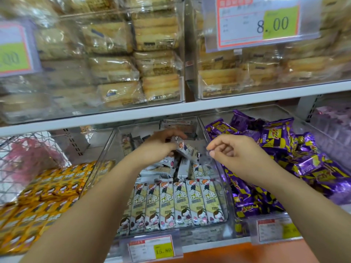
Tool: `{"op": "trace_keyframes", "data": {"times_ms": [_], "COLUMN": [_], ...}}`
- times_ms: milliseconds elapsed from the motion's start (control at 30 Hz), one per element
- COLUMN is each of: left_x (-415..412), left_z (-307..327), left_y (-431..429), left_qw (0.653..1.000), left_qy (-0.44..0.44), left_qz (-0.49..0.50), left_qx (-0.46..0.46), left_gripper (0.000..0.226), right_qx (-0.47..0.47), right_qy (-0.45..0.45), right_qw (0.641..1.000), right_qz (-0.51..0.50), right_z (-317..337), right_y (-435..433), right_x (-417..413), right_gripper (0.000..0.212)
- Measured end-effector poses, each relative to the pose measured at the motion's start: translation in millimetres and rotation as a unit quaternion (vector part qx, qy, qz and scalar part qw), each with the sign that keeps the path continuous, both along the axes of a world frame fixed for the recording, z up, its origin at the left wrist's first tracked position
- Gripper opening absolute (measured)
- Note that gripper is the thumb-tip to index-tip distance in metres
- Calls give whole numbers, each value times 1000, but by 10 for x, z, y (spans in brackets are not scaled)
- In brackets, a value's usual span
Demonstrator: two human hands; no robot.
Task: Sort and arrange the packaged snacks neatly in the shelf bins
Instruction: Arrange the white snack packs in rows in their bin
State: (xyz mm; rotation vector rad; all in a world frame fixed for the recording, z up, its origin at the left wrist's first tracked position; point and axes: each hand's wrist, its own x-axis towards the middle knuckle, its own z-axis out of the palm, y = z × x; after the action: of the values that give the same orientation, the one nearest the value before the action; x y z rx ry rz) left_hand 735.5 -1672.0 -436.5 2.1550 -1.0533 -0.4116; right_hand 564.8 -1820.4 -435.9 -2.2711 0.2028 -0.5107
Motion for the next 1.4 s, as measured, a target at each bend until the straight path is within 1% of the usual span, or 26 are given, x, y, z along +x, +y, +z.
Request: {"op": "trace_keyframes", "data": {"times_ms": [67,100,233,333,400,467,533,600,733,800,900,933,1000,1100,1167,1233,1300,1400], "left_x": [9,5,-42,-29,28,71,112,154,115,72,89,98,117,119,110,87,64,59], "left_z": [2,1,-152,-311,-386,-400,-374,-332,-300,-275,-207,-190,-185,-184,-162,-151,-171,-191], "left_y": [-40,-71,-293,-441,-491,-493,-460,-406,-326,-318,-278,-259,-230,-226,-230,-230,-221,-199], "left_qw": [1000,1000,992,985,975,964,960,952,914,907,939,943,942,927,922,924,931,944], "left_qy": [24,21,-100,-150,-184,-201,-202,-222,-244,-238,-137,-113,-92,-102,-107,-118,-137,-195], "left_qz": [3,-4,-47,-31,-36,-49,-68,-77,-86,-83,-79,-82,-88,-104,-104,-101,-97,-89], "left_qx": [-19,-17,62,76,121,166,180,198,313,338,306,303,309,347,356,349,323,250], "left_gripper": [38,38,32,27,25,30,34,36,51,56,55,57,64,76,74,66,54,35], "right_qx": [0,0,-5,0,5,8,6,1,-2,1,2,1,0,-2,-3,3,4,8], "right_qy": [3,5,-1,-6,-9,-9,-10,-6,-1,-3,-3,-3,-4,-1,1,0,0,2], "right_qw": [1000,1000,1000,1000,1000,1000,1000,1000,1000,1000,1000,1000,1000,1000,1000,1000,1000,1000], "right_qz": [3,5,12,18,21,24,25,25,24,24,25,24,24,23,24,24,26,28], "right_z": [-7,-11,-23,-33,-37,-35,-36,-42,-42,-39,-43,-46,-47,-43,-41,-44,-44,-30], "right_y": [-3,-8,-26,-30,-35,-38,-40,-41,-32,-28,-26,-27,-27,-29,-28,-32,-35,-27], "right_x": [14,16,32,33,35,34,35,40,38,32,34,39,42,37,36,37,36,36], "right_gripper": [19,18,15,12,14,17,19,19,15,14,14,14,13,14,15,16,15,14]}}
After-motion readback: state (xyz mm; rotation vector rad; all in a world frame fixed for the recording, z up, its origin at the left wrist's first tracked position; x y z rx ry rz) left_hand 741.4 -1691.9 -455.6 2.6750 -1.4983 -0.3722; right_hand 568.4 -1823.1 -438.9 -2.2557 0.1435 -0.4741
